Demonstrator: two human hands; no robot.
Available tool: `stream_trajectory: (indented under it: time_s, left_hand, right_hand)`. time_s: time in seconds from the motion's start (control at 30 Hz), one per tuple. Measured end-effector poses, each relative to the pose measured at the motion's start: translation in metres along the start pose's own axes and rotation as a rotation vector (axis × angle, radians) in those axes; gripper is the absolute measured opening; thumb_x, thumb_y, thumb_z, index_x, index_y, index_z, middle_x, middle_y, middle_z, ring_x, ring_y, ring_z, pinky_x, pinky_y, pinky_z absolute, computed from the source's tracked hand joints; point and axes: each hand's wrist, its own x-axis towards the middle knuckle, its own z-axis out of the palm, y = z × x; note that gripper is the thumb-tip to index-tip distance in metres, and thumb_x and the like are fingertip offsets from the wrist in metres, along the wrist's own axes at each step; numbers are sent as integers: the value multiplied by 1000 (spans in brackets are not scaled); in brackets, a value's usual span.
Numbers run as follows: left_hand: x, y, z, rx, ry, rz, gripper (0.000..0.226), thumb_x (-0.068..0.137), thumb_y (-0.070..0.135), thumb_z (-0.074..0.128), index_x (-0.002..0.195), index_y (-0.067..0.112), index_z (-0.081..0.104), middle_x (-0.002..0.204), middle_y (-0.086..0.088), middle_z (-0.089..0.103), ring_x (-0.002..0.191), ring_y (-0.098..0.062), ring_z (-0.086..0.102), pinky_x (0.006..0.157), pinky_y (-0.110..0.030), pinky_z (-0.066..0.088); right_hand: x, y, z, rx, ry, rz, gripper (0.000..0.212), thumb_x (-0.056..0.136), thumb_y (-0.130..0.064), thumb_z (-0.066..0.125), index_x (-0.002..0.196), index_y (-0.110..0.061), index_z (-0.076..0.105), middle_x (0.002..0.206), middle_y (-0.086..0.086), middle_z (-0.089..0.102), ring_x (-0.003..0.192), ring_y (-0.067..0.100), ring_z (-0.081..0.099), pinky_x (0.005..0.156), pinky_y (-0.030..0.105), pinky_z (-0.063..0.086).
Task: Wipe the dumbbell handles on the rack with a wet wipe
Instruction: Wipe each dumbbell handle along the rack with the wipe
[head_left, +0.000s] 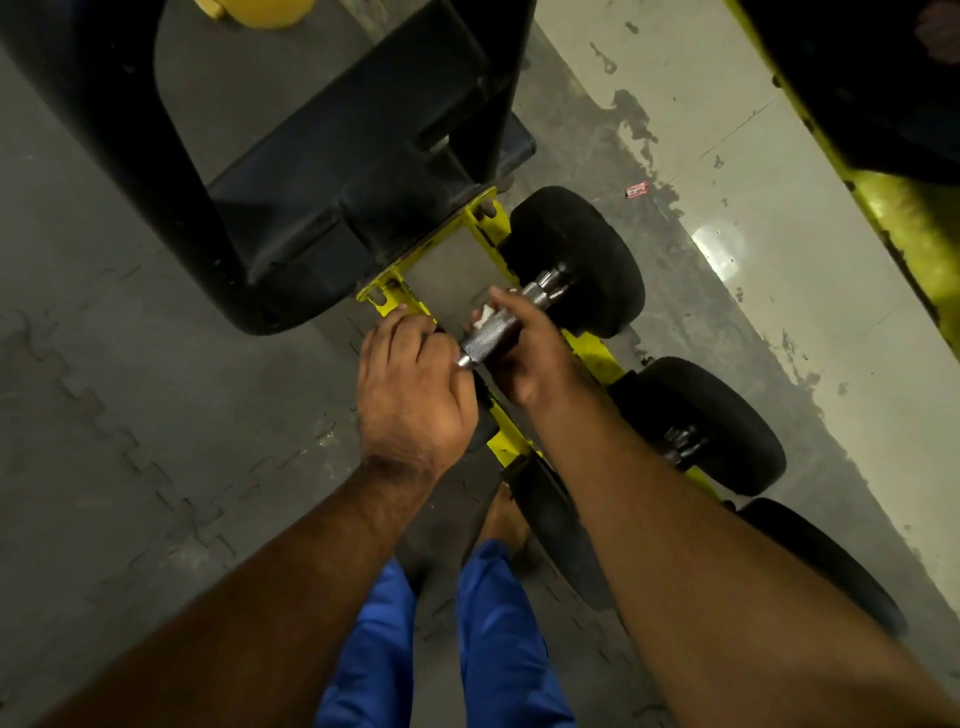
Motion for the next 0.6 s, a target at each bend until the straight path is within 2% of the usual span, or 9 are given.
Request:
stream_trajectory:
  time_s: [0.1, 0.17, 0.23, 0.3, 0.47, 0.53, 0.6]
  left_hand:
    - [0, 1, 0, -9, 4, 3, 27, 81, 20, 45, 86, 3, 65, 103, -17, 63, 116, -38, 55, 102, -53, 41]
    - [0, 0, 0, -8, 6, 2, 28, 81, 20, 44, 86, 3, 65, 103, -17, 63, 115, -38, 55, 102, -53, 41]
    - [0, 2, -1, -6, -6, -4, 29, 82, 20, 44, 87, 2, 66, 104, -18, 64, 117, -38, 54, 103, -53, 41]
    - [-1, 1, -1, 10, -12, -9, 29, 82, 21, 44, 89, 2, 66, 106, -18, 64, 119, -37, 54, 103, -53, 41]
    - [0, -2, 3, -12, 4, 5, 27, 81, 19, 44, 86, 2, 65, 103, -18, 63, 116, -39, 55, 103, -54, 41]
    - [0, -1, 2, -3, -2, -9, 28, 82, 20, 44, 87, 3, 65, 104, -18, 63, 117, -38, 54, 102, -54, 41]
    - [0, 0, 1, 1, -5, -5, 28, 82, 20, 44, 87, 3, 65, 105, -18, 63, 117, -37, 54, 102, -54, 42]
  right_hand:
    - [5, -27, 5, 50, 98, -65, 17, 93, -15, 62, 77, -14, 58, 65, 1, 57, 64, 14, 56, 68, 29, 49]
    - [2, -21, 6, 84, 113, -82, 10, 92, -14, 64, 83, -13, 60, 71, 2, 57, 68, 14, 56, 70, 28, 50]
    - [-3, 4, 0, -18, 72, 15, 8, 90, -16, 67, 85, -13, 61, 73, 3, 58, 67, 16, 60, 70, 30, 51]
    - [-10, 15, 2, -72, 19, 125, 15, 88, -20, 69, 77, -13, 61, 68, 3, 60, 62, 18, 61, 66, 30, 51]
    - [0, -3, 6, 34, 72, -26, 19, 92, -20, 63, 75, -15, 55, 63, 2, 59, 60, 16, 58, 64, 30, 48]
    - [-7, 12, 2, -45, -1, 82, 12, 89, -20, 67, 81, -13, 59, 69, 4, 60, 61, 17, 61, 65, 29, 52]
    - [-18, 16, -1, -229, -61, 192, 12, 88, -23, 68, 84, -13, 63, 74, 4, 63, 63, 17, 63, 64, 27, 54]
